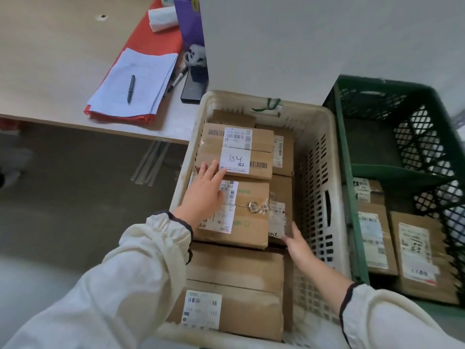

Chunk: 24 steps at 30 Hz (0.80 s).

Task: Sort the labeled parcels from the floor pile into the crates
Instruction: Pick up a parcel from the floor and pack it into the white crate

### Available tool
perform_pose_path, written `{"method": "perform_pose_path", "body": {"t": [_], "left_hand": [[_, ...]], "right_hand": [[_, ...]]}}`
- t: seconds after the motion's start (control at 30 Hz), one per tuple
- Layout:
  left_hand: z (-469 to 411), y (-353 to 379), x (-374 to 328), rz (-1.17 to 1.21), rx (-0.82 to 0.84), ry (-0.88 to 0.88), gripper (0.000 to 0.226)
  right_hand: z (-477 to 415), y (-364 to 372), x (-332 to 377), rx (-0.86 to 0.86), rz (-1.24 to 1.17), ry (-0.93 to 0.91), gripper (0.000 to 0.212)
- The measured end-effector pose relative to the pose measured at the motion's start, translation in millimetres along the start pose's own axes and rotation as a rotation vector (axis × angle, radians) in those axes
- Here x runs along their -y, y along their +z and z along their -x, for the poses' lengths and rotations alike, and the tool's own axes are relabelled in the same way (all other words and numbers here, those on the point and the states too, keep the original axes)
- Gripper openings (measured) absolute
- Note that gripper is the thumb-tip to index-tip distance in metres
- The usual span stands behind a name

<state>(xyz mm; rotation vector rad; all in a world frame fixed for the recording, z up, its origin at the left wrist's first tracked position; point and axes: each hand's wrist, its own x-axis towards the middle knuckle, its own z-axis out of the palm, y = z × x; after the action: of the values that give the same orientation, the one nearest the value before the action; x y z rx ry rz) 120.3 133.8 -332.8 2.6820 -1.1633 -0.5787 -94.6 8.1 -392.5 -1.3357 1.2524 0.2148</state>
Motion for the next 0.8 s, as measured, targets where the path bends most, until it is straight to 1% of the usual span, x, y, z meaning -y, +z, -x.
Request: {"method": "perform_pose_path", "body": {"t": [0.13, 0.2, 0.27, 0.33, 0.43, 0.5, 0.7, 0.8], "left_hand": [[20, -2, -15, 0.016, 0.051, -0.01, 0.059], [44, 6, -23, 0.016, 0.124, 0.036, 0.06], [73, 19, -27, -0.057, 0.191, 0.081, 0.061], [96, 33, -27, -0.145, 0.218, 0.089, 0.064], [110, 43, -23, -0.187, 0.213, 0.082, 0.07], [112, 46, -21, -0.207, 0.201, 0.091, 0.074], [120, 54, -17, -0.205, 0.129, 0.079, 0.079], [120, 59, -14, -0.116, 0.11, 0.041, 0.077]], "right_hand": [[12, -7, -6, -0.051, -0.003, 0.041, 0.054], [28, -1, -15, -0.016, 0.01, 0.077, 0.051], [48, 7, -28, 0.026, 0.015, 0.088, 0.049], [65, 12, -40, 0.046, -0.014, 0.076, 0.048], [80, 21, -51, 0.073, -0.043, 0.008, 0.048], [85, 27, -55, 0.074, -0.048, -0.004, 0.054], [92, 31, -53, 0.102, -0.065, 0.026, 0.061], [102, 24, -46, 0.106, -0.119, 0.069, 0.058]]}}
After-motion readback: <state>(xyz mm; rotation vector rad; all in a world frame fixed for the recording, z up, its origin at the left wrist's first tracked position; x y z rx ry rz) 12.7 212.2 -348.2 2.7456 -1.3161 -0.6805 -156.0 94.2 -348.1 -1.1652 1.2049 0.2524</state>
